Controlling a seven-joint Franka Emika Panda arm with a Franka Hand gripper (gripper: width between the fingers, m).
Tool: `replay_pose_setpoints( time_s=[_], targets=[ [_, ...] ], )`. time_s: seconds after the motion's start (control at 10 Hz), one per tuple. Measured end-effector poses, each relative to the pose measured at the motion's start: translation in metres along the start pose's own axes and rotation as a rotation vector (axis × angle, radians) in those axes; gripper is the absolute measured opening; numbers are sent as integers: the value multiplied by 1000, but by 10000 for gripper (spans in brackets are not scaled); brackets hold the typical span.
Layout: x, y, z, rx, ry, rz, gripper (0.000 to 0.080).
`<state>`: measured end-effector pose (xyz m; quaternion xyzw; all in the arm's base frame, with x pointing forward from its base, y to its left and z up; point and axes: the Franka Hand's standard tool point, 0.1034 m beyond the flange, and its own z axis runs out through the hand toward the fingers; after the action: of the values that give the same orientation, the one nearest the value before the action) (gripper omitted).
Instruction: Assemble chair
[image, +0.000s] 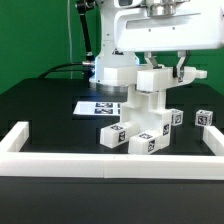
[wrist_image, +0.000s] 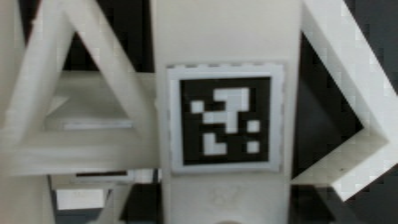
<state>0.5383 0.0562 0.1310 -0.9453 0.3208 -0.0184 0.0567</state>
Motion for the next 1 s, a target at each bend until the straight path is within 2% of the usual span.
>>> replay_pose_setpoints(
  time_s=[1.0],
  targets=[
    [1, -1, -1, 5, 8, -20, 291]
  ],
)
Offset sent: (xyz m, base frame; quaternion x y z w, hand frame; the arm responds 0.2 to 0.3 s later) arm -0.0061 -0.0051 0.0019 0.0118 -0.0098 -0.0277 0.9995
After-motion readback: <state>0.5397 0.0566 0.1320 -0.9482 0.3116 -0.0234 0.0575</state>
